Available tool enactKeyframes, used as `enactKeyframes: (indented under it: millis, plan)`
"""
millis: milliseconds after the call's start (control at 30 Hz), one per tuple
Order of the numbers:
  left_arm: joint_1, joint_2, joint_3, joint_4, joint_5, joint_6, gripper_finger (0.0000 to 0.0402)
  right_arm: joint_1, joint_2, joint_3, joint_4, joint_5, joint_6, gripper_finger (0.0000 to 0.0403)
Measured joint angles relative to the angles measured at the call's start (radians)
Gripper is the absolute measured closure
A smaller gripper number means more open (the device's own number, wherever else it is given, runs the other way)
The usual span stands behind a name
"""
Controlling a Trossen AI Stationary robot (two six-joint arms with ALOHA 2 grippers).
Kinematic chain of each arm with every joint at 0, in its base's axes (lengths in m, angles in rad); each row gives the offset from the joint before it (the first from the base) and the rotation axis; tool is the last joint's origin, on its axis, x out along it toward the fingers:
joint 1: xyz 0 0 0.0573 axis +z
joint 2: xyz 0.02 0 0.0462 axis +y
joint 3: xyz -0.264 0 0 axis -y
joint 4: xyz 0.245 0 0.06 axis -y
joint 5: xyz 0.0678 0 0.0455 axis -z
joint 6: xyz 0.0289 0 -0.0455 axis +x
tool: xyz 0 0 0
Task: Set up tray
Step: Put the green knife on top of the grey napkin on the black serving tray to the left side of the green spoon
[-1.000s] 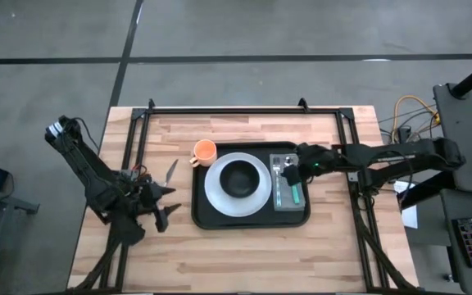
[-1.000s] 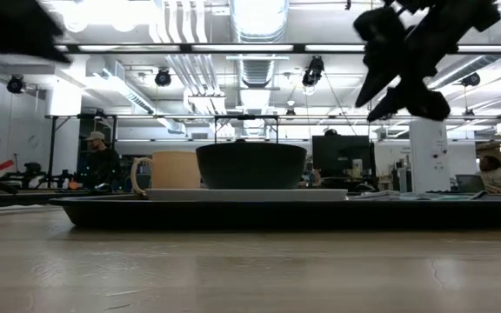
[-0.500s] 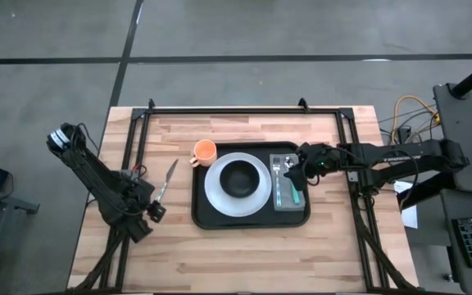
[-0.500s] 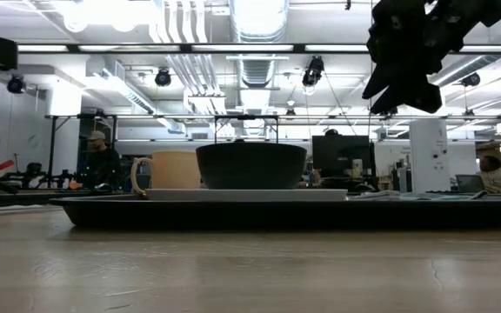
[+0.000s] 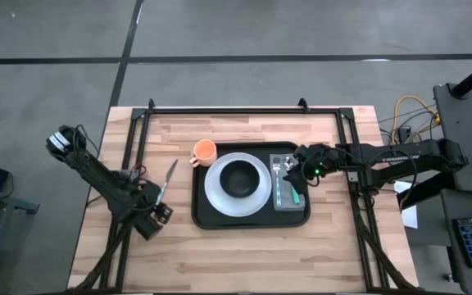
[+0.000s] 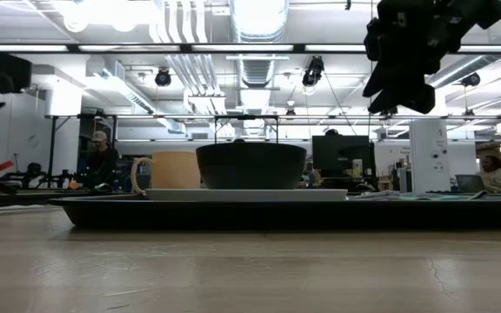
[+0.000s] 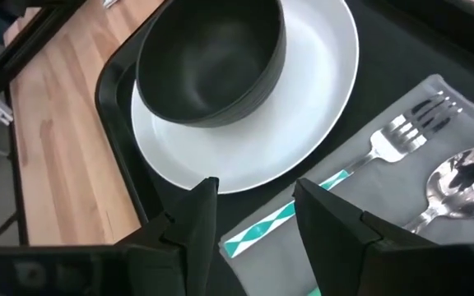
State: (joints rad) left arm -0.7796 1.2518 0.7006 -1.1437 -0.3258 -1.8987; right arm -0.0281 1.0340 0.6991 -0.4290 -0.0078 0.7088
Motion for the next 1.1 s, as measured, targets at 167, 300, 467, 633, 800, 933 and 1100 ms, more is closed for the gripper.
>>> enactKeyframes:
  millis: [167,300,467,633,800,933,1100]
  plan:
    - [0.078,-0.003,-0.045,0.029,0.012,0.024,0.0156,0.000,0.000,0.000,0.001,0.000,-0.023,0.0253]
    - [0.147,-0.002,-0.085,0.092,0.015,0.097,0.0156,0.000,0.000,0.000,0.000,-0.001,-0.039,0.0258]
    - [0.219,-0.002,-0.173,0.223,0.092,0.178,0.0156,0.004,0.000,0.000,0.000,-0.011,-0.049,0.0257]
    - [0.233,-0.005,-0.209,0.265,0.108,0.180,0.0156,0.005,0.000,0.000,-0.002,-0.026,-0.061,0.0255]
    - [0.233,-0.012,-0.209,0.281,0.113,0.180,0.0194,0.005,0.000,0.000,-0.002,-0.027,-0.062,0.0263]
    - [0.233,-0.013,-0.209,0.292,0.120,0.181,0.0280,0.005,0.000,0.000,-0.002,-0.027,-0.062,0.0273]
    - [0.233,-0.013,-0.205,0.304,0.106,0.196,0.0379,0.005,0.000,0.000,-0.001,-0.027,-0.059,0.0283]
